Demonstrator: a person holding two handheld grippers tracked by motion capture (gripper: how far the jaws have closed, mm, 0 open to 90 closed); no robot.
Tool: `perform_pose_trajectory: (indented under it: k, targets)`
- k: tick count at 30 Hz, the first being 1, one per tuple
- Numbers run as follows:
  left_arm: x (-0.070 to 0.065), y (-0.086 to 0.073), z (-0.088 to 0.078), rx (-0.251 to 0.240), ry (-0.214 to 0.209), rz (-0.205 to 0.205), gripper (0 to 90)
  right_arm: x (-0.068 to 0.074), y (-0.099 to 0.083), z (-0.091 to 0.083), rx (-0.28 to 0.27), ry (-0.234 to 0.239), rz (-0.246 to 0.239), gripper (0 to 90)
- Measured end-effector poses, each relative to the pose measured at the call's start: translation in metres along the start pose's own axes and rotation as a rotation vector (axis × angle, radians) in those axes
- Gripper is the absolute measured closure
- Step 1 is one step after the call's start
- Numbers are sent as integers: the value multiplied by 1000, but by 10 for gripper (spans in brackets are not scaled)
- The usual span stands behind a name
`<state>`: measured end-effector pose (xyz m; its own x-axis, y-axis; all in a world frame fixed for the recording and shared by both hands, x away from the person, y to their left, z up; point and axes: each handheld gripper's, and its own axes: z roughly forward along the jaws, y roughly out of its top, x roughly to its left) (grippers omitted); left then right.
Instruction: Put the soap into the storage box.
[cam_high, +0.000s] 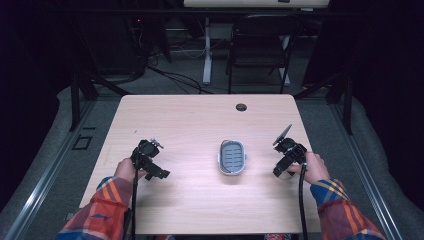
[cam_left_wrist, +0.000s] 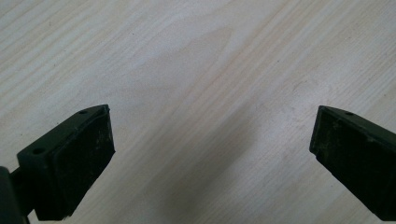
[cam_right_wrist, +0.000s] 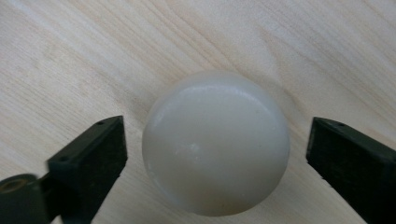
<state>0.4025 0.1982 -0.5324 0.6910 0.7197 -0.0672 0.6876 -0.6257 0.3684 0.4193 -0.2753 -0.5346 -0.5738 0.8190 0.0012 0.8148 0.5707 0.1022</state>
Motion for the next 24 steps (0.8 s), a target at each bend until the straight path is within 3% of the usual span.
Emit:
perform_pose_trajectory:
  k: [1, 5, 7, 9, 15, 16, 20, 24]
  targets:
    - [0, 0, 0, 0, 0, 1, 0, 1, 0, 2, -18, 1, 14, 82]
    - [0, 0, 0, 1, 1, 0, 0, 0, 3, 3, 18, -6, -5, 100]
    - [0, 0, 0, 1, 1, 0, 0, 0, 3, 4, 7, -2, 3, 102]
    - [0, 0, 0, 1, 1, 0, 0, -1, 5, 3, 47, -16, -21, 131]
    - [0, 0, 0, 2, 1, 0, 0, 1, 5, 9, 14, 5, 4, 181]
    - [0, 0, 0, 1, 1, 1, 0, -1, 7, 5, 71, -7, -39, 205]
    - [0, 0, 0, 1, 1, 0, 0, 1, 5, 10, 26, 7, -1, 231]
    - [0, 0, 0, 1, 0, 1, 0, 1, 5, 9, 34, 4, -11, 237]
